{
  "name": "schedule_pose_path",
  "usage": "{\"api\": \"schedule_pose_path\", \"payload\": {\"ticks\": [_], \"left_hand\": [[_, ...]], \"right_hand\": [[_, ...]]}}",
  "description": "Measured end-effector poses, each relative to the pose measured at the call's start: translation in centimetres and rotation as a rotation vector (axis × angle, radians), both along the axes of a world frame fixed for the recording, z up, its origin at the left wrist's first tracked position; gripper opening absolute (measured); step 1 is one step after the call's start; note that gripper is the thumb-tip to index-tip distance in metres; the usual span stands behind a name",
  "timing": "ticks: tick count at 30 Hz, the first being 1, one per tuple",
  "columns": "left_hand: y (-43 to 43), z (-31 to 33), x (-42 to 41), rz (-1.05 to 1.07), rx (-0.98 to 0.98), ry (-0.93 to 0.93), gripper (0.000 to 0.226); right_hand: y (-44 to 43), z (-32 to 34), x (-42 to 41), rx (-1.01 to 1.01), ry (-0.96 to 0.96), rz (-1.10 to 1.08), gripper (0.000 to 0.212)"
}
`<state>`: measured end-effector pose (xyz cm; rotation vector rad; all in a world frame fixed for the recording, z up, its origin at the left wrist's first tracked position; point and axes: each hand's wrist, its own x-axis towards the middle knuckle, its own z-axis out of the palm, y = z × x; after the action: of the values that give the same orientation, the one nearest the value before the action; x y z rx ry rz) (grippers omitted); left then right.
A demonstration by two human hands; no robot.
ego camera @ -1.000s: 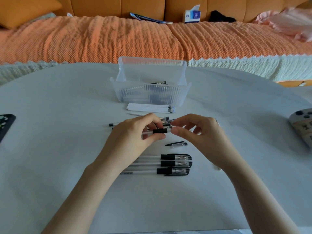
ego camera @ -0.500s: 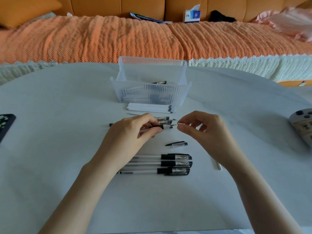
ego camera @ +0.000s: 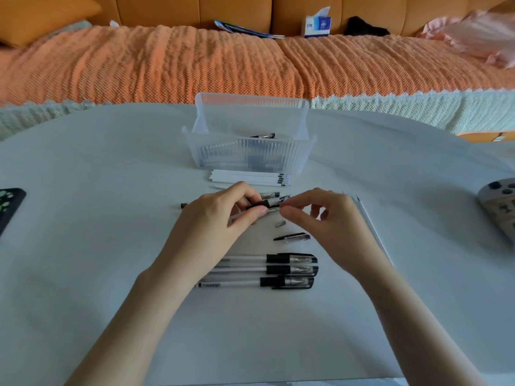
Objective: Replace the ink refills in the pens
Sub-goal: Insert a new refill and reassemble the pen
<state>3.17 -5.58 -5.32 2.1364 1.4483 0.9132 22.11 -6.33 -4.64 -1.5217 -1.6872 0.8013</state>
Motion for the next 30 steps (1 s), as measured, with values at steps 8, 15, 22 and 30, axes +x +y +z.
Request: {"api": "schedule_pose_path", "payload": {"ticks": [8,15,22,30], "left_hand": [[-0.2,0.1,0.6,-0.041,-0.031,-0.037,0.014],[-0.1,0.2,0.4,-0.035,-0.045,-0.049,0.021],[-0.3,0.1,0.4,-0.049,-0.021,0.034,0.015],[-0.4,0.3,0.5,-0.055,-0.023,0.048,0.016]], "right_hand": [[-0.2,0.5,-0.3,-0.195,0.465,-0.04,0.011],[0.4,1.4,0.7,-0.08,0.695,-0.189,0.015],[1.1,2.4,4.2,0.077,0.824,-0.391,0.018],[1.2,0.8,5.2,0.042,-0.01,-0.461,0.012]]}}
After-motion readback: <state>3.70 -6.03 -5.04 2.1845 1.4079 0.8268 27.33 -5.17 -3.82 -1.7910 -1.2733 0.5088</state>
